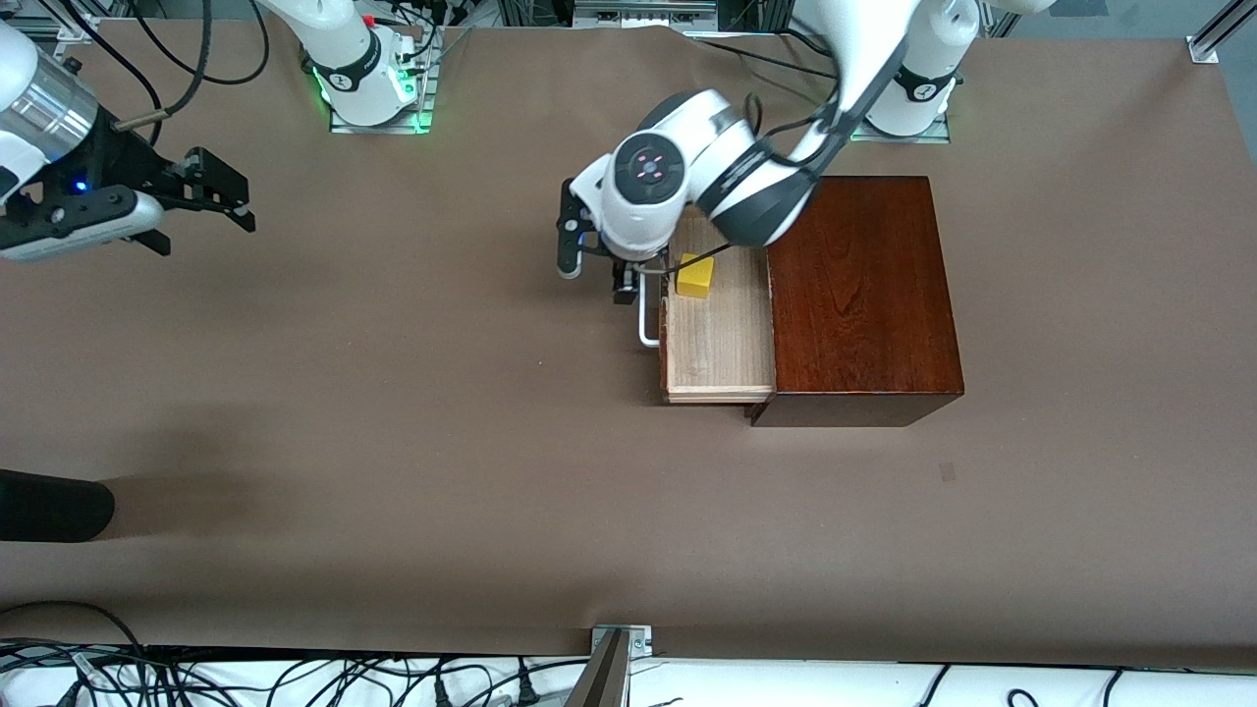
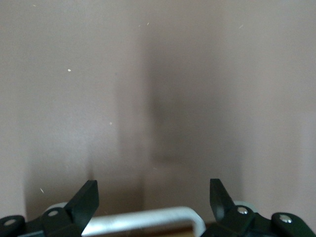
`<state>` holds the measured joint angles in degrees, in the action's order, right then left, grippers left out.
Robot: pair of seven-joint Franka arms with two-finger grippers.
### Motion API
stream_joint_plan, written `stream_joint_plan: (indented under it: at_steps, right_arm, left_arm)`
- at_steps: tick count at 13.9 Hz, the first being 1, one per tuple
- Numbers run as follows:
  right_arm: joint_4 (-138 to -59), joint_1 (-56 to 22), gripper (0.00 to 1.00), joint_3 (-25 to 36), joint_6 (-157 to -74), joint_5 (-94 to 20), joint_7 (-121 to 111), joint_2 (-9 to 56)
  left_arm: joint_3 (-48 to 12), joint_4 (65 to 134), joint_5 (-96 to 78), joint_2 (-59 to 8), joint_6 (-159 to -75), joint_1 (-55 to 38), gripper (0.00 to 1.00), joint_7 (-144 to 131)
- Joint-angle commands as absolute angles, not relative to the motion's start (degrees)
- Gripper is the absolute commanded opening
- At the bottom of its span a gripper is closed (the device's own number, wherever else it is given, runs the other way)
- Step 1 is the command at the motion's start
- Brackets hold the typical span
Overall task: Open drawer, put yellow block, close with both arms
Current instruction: 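Withdraw the right gripper while the left gripper moves to the drawer front, then push the drawer shut into the box with the left gripper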
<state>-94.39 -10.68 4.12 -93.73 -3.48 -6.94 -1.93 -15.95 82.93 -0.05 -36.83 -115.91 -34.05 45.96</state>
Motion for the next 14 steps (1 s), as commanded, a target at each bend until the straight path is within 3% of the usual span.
stream_joint_plan:
  at_steps: [1,4,10,14]
  right_arm:
    - [-97.5,-9.9,1.00,4.0,-94.6,-2.2,-3.8,-3.3]
    - [-96.0,-9.9,1.00,5.1,-94.8,-1.9,-3.7,-2.3]
    - [-94.3,-10.0,1.00,5.1,-94.0,0.1,-3.8,-1.3]
    - [-93.8,-10.1,1.00,4.9,-94.6,0.4,-3.7,-0.3]
  left_arm:
    - [-15.6,80.4,8.1,-39.6,-117.2,-35.4,1.00,48.0]
    - [-15.5,82.1,9.2,-41.6,-114.4,-35.3,1.00,47.8]
    - [-14.5,81.4,12.7,-39.8,-97.8,-34.6,1.00,47.0]
    - [-13.1,81.5,12.7,-39.3,-96.1,-34.5,1.00,45.3]
